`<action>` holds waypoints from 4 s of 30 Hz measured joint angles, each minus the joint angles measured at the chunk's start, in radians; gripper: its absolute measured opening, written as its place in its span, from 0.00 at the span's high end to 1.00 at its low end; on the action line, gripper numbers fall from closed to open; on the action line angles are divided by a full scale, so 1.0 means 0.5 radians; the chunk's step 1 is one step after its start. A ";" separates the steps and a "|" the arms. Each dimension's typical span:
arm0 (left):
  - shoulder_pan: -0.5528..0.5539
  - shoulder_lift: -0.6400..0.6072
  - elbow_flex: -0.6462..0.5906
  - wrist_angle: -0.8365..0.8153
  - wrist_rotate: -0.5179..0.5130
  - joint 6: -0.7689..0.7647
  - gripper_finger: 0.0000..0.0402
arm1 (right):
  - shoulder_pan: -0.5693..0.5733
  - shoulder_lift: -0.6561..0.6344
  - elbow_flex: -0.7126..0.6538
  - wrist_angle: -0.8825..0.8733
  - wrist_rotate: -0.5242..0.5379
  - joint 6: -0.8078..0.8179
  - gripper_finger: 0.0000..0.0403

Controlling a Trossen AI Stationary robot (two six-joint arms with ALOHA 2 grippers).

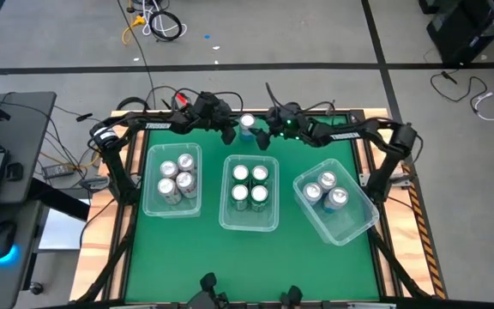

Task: Sort soda cans
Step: Put the blue soda can into the button right bin

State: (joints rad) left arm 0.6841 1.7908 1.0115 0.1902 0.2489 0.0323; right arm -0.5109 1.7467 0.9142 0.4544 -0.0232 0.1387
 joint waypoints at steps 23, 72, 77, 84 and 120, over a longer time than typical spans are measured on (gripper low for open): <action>-0.007 -0.001 0.000 -0.011 0.054 0.032 1.00 | -0.059 0.370 0.333 -0.068 -0.106 -0.113 0.27; -0.156 -0.288 -0.001 0.361 -0.054 -0.139 1.00 | 2.153 -1.585 0.330 -2.657 1.331 1.280 0.31; -0.156 -0.288 -0.001 0.367 -0.055 -0.141 1.00 | 2.417 -1.576 0.330 -3.075 1.460 1.856 0.31; -0.156 -0.288 -0.001 0.367 -0.055 -0.153 1.00 | 2.588 -1.547 0.218 -3.305 1.537 2.434 0.31; -0.155 -0.287 -0.001 0.362 -0.056 -0.142 1.00 | 2.685 -0.785 -0.196 -2.839 1.543 3.038 0.17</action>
State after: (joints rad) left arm 0.6067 1.6474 1.0111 0.3710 0.2211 -0.0387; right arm 0.8318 1.3542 0.8162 -0.9651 0.7485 1.6576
